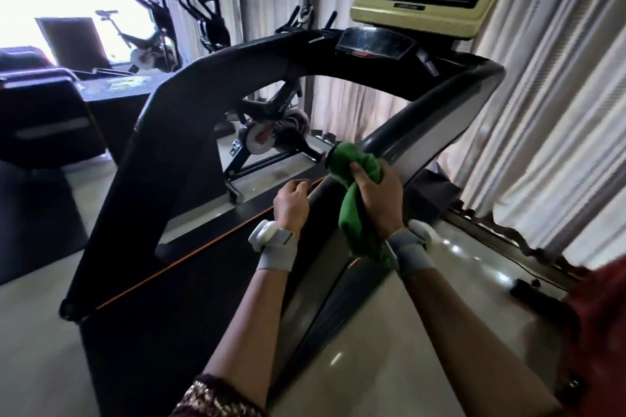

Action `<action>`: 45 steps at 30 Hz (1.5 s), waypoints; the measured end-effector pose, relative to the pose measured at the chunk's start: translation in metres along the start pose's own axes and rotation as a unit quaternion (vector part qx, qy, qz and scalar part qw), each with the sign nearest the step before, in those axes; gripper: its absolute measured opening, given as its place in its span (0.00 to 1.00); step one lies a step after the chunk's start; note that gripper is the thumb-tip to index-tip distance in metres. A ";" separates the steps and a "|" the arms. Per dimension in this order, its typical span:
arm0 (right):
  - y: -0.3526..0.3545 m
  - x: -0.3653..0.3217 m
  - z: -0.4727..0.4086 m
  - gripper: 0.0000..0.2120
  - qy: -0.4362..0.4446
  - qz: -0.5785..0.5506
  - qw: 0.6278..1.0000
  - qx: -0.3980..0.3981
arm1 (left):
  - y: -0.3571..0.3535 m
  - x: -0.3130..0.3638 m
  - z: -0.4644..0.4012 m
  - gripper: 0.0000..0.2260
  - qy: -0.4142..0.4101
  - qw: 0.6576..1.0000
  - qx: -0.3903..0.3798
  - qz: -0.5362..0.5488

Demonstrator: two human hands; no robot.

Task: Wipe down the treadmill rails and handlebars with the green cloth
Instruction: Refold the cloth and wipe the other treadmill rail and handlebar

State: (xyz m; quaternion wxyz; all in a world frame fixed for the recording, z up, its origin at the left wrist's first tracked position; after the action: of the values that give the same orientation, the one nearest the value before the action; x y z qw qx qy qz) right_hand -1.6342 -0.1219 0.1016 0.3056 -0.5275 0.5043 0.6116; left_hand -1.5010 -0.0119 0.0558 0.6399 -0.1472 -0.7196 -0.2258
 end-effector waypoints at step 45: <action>-0.104 0.053 0.036 0.18 0.217 0.356 0.871 0.259 | -0.014 -0.067 -0.062 0.13 0.140 0.932 -0.274 0.193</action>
State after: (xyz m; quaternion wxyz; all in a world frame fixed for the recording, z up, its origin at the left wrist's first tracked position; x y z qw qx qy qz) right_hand -1.5661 -0.0652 0.0181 0.0756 -0.3338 0.8520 0.3961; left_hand -1.4458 -0.0506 -0.0078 0.7004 -0.4196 -0.4904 -0.3047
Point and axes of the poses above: each hand's wrist, its own z-axis away from the middle knuckle, its own y-axis out of the back of the hand, x = y × z, the point moved 5 cm from there along -z, towards the middle knuckle, and after that the axes turned 12 degrees about -y, right-handed, at the moved point
